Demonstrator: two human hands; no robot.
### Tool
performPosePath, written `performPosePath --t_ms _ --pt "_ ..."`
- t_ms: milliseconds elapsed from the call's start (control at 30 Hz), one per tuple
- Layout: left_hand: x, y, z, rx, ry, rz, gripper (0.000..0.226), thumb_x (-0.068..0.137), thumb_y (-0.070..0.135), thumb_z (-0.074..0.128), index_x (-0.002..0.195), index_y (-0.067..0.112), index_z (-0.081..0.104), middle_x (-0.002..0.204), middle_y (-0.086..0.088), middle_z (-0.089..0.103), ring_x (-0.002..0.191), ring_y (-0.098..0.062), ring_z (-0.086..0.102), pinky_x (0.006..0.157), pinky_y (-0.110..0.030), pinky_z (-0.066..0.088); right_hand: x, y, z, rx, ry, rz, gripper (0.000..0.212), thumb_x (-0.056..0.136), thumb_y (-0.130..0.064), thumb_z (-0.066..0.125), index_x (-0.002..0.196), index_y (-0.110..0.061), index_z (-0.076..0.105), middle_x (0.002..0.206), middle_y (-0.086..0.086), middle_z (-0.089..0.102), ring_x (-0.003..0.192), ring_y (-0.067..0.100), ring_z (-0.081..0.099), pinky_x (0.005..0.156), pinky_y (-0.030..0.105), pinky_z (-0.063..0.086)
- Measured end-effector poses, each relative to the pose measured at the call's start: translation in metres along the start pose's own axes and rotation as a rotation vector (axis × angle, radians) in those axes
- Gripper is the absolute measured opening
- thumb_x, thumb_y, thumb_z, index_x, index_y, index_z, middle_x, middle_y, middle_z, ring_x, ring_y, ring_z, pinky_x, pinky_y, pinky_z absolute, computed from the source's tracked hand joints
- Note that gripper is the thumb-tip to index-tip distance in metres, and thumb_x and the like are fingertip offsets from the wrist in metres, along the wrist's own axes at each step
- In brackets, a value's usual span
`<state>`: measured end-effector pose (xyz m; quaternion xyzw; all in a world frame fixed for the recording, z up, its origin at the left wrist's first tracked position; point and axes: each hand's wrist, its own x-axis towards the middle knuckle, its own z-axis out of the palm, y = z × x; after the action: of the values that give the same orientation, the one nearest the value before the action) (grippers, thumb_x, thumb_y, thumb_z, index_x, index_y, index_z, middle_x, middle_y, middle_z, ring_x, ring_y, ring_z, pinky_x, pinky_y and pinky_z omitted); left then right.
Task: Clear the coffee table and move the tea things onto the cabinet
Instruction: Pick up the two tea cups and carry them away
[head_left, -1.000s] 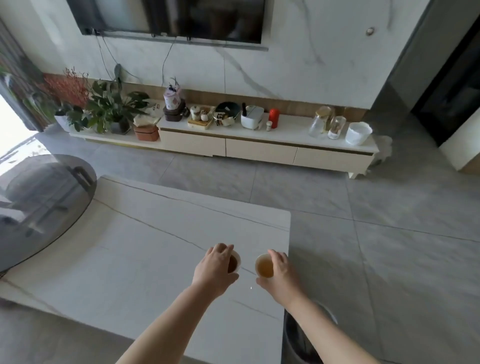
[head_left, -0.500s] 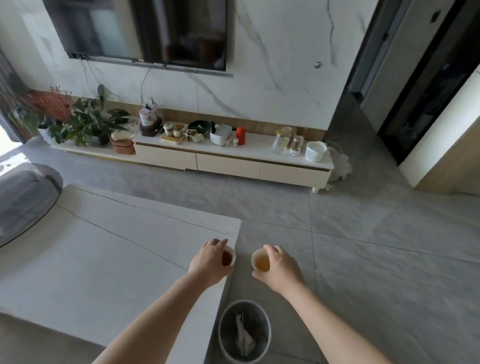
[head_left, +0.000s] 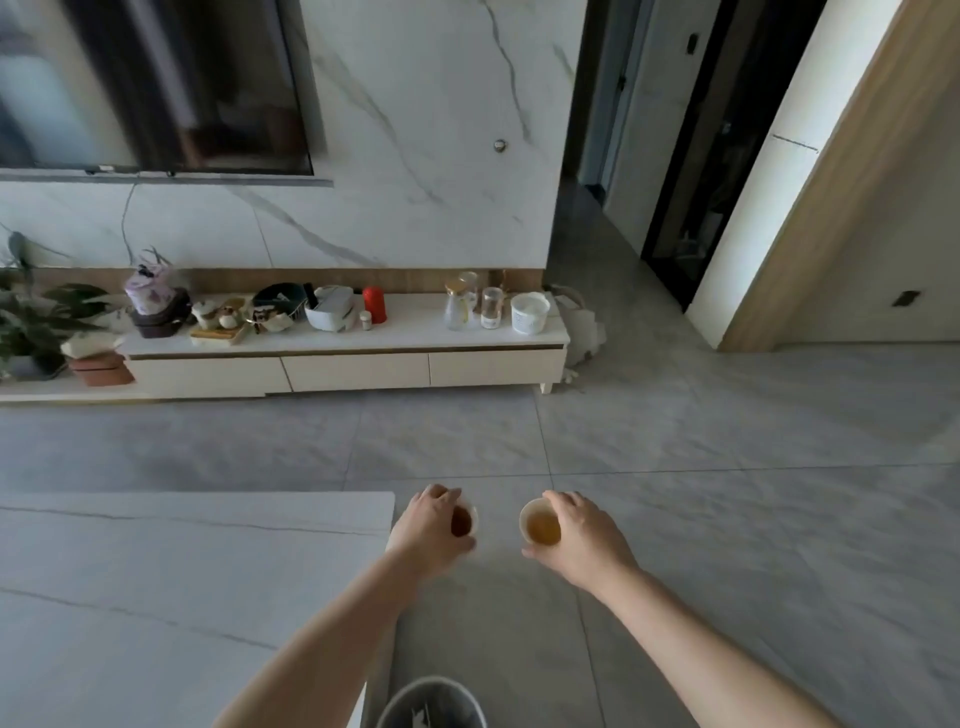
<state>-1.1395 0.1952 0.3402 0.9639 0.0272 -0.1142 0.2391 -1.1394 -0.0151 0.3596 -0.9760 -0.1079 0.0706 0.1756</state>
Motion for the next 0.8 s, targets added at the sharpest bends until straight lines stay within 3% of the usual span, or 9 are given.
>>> performPosePath --t_ms 367,800 --pt "0.122 0.048 -0.029 0.034 0.047 0.077 0.077 0.077 0.041 0.068 0.144 0.02 0.037 0.141 0.002 0.042 0.13 -0.02 0.039 0.103 -0.033 0.04 0.112 0.051 -0.044 0.025 0.011 0.042 0.081 0.073 -0.055 0.066 0.138 -0.018 0.037 0.138 0.002 0.046 0.124 0.02 0.046 0.099 0.031 0.039" --pt "0.255 0.097 -0.051 -0.046 0.204 -0.149 0.076 0.076 0.041 0.068 0.143 0.022 0.039 0.139 0.003 0.042 0.128 -0.018 0.04 0.099 -0.032 0.042 0.304 0.096 -0.099 0.009 -0.065 -0.234 0.077 0.074 -0.054 0.066 0.135 -0.016 0.038 0.132 0.005 0.048 0.117 0.025 0.049 0.094 0.035 0.042"
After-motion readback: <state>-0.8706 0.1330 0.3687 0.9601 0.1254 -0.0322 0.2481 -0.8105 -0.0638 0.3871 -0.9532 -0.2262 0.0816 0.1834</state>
